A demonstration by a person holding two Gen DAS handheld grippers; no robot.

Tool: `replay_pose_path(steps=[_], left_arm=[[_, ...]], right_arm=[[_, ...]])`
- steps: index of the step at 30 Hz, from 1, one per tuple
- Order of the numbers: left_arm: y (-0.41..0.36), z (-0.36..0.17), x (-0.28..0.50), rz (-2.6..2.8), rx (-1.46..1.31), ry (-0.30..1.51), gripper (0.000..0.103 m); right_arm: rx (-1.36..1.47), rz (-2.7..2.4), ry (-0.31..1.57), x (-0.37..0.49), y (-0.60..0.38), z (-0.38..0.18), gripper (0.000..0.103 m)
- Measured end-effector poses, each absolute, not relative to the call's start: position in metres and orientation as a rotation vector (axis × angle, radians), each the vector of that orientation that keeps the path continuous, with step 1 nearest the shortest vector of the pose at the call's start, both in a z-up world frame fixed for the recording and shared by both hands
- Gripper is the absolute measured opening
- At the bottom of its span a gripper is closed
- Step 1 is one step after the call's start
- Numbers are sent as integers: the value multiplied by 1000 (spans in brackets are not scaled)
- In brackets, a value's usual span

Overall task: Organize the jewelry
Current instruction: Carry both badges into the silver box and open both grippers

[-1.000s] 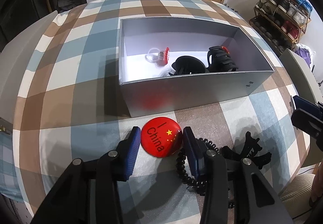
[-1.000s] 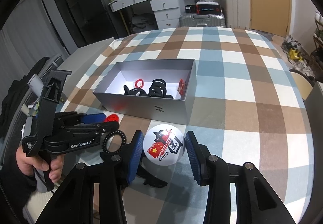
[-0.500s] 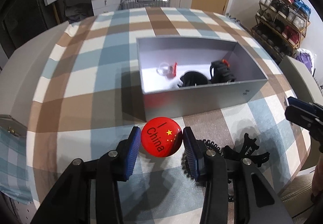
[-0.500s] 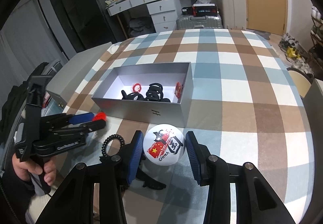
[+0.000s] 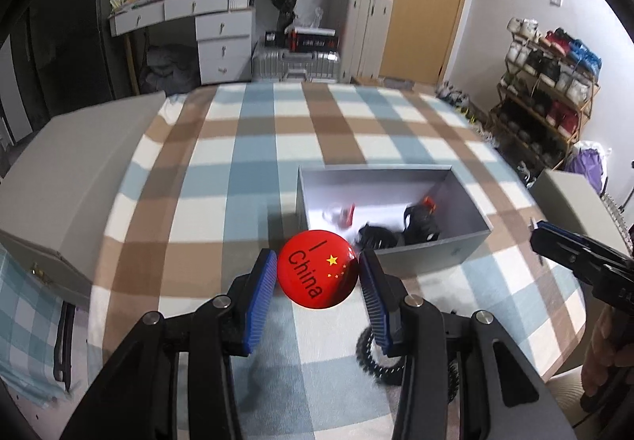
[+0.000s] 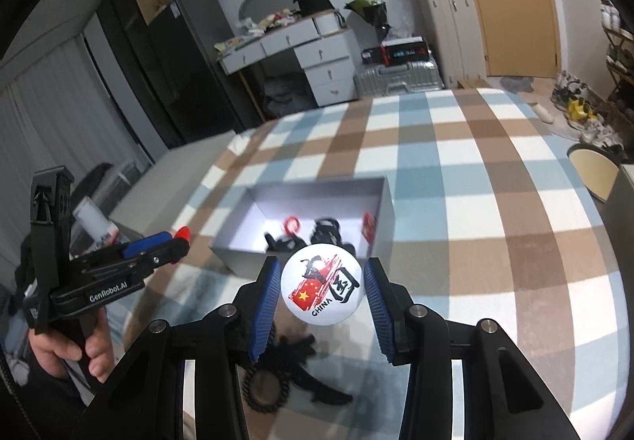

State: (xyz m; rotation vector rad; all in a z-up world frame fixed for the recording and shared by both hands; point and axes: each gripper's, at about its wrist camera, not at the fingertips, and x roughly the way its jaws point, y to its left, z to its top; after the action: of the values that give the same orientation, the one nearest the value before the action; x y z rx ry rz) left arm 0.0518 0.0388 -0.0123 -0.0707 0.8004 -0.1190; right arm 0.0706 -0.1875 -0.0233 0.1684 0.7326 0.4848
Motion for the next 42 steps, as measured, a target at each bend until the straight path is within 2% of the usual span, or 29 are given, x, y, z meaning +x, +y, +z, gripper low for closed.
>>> replay_pose_path(steps=[13,29,42], left_arm=[[24,9,106,-246,-102,808,37],[5,-35,133,-342,-113,923,37],[-1,-39,139,-330,-103,919,37]], right_arm=[[181,505,733,124,-166,2,42],[167,500,798,166,-152,-36,42],[138,474,801,168,-152,-48,42]])
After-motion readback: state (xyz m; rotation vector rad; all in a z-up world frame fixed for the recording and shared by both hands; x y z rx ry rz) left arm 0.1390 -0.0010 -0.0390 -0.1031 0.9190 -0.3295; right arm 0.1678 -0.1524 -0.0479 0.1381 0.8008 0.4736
